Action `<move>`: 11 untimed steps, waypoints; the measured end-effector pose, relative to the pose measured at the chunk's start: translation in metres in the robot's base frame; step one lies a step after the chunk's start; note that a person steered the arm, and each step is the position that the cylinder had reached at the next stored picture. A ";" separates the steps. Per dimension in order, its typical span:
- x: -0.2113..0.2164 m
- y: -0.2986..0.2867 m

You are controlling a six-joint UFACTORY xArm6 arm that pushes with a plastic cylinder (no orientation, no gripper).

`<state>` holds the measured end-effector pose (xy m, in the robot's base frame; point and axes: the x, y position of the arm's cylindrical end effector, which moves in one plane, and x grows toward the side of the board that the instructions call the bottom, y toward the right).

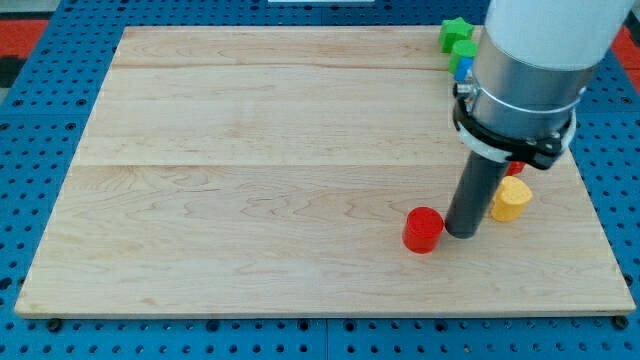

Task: Move red circle towards the center

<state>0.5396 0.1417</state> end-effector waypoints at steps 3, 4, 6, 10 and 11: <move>0.025 -0.085; -0.018 -0.143; -0.040 -0.128; -0.041 -0.065; -0.056 -0.041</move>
